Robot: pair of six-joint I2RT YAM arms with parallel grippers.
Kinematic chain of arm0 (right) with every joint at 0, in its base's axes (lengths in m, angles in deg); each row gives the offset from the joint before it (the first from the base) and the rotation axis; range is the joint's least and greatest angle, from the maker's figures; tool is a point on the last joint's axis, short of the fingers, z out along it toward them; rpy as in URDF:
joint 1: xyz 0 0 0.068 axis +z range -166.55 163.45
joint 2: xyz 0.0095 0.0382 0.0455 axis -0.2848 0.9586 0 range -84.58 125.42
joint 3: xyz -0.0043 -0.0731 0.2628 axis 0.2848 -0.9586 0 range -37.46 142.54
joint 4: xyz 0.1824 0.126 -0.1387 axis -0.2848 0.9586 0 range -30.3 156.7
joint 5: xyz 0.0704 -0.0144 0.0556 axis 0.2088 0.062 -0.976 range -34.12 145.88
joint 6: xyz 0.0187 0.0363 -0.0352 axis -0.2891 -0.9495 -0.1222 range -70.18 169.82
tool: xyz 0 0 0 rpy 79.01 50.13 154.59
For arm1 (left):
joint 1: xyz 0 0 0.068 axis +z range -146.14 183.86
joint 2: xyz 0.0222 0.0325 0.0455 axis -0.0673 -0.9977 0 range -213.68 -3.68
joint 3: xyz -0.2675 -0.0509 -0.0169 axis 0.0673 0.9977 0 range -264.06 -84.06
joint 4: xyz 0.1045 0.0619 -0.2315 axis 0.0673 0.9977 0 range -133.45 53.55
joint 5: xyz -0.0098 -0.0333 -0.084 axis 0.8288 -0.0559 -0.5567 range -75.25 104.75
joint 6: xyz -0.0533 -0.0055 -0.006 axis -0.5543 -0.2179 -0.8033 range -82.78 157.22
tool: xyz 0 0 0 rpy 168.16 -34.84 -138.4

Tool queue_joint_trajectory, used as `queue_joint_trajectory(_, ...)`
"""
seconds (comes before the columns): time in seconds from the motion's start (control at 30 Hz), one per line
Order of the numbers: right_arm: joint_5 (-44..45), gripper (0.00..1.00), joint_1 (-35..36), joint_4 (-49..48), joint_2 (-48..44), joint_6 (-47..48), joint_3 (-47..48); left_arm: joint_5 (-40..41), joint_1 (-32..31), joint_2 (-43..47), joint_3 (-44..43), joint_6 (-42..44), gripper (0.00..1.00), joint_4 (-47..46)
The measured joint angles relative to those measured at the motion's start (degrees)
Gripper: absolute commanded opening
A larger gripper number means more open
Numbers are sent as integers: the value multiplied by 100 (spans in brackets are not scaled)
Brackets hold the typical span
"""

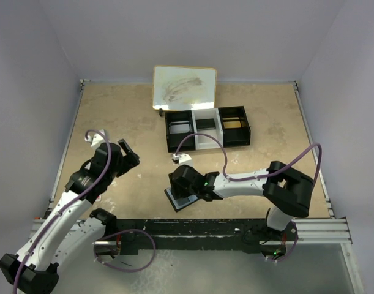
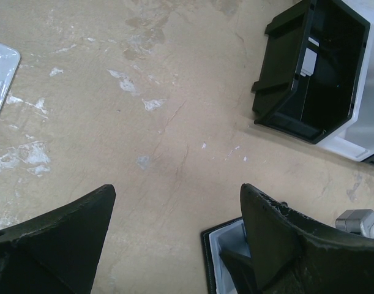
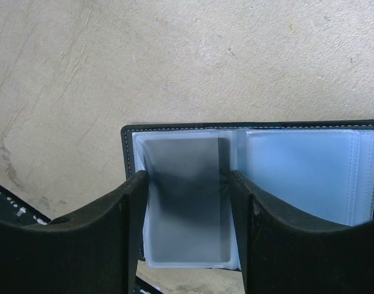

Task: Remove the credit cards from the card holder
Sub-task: Adjust the card holder at the center of the board.

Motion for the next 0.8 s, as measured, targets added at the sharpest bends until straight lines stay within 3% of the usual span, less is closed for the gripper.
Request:
queue_joint_trajectory(0.3, -815, 57, -452, -837, -330, 15, -623, -457, 0, -48, 118, 11, 79, -201)
queue_joint_trajectory(0.47, -1134, 72, -557, -1038, -372, 28, -719, -1067, 0, -234, 463, 7, 77, -498)
queue_joint_trajectory(0.67, -881, 79, -422, -763, -166, 138, -356, -1207, 0, -166, 608, -2, 77, -505)
queue_joint_trajectory(0.8, -151, 74, -59, -177, 308, 140, 337, -1102, 0, -107, 595, -4, 77, -479)
